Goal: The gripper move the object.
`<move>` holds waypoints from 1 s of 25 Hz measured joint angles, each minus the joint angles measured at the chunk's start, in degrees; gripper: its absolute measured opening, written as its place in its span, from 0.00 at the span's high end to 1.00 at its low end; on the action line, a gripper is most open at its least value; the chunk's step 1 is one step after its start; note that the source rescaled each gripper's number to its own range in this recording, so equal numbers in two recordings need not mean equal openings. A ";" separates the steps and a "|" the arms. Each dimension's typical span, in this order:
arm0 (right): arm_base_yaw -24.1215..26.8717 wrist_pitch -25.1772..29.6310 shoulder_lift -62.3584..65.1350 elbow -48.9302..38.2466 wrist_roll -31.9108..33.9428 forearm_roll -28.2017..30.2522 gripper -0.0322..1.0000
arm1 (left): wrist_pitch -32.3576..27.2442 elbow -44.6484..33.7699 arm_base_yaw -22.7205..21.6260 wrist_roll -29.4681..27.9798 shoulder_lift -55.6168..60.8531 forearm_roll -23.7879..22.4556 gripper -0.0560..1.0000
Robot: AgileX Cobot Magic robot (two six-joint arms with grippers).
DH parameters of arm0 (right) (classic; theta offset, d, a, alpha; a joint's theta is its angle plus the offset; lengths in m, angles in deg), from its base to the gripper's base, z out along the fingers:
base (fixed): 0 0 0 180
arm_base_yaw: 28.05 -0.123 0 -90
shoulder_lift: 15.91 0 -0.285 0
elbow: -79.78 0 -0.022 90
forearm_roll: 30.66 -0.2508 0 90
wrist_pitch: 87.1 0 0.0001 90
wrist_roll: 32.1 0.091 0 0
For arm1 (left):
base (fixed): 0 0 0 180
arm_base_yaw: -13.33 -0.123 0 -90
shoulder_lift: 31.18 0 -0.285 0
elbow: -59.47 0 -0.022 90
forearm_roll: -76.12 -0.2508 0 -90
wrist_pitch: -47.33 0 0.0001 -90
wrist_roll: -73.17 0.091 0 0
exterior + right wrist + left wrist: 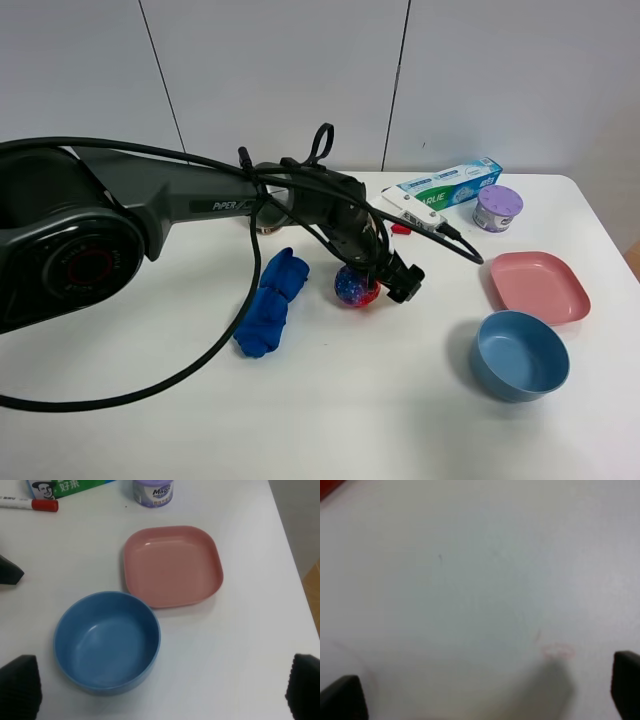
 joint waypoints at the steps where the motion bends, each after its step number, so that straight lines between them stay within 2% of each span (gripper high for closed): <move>1: 0.00 0.00 0.00 0.00 0.00 0.00 0.00 | -0.77 0.00 0.00 0.00 0.54 -0.08 0.01; 7: 0.00 0.00 0.00 0.00 0.00 0.00 0.00 | -4.65 0.00 0.00 0.05 11.42 -2.62 0.01; 14: 0.00 0.00 0.00 0.00 0.00 0.00 0.00 | -10.67 0.00 0.00 -1.24 29.40 -10.90 0.01; 17: 0.00 0.00 0.00 0.00 0.00 0.00 0.00 | -19.36 0.00 0.00 -4.20 34.44 -14.71 0.01; 21: 0.00 0.00 0.00 0.00 0.00 0.00 0.00 | -38.31 0.00 -0.87 -7.67 38.20 -20.40 0.00; 22: 0.00 0.00 0.00 0.00 0.00 0.00 0.00 | -40.83 -0.07 -1.38 -8.12 39.11 -21.59 0.00; 25: 0.00 0.00 0.00 0.00 0.00 0.00 0.00 | -42.39 -1.49 -5.09 -8.48 43.70 -23.41 0.00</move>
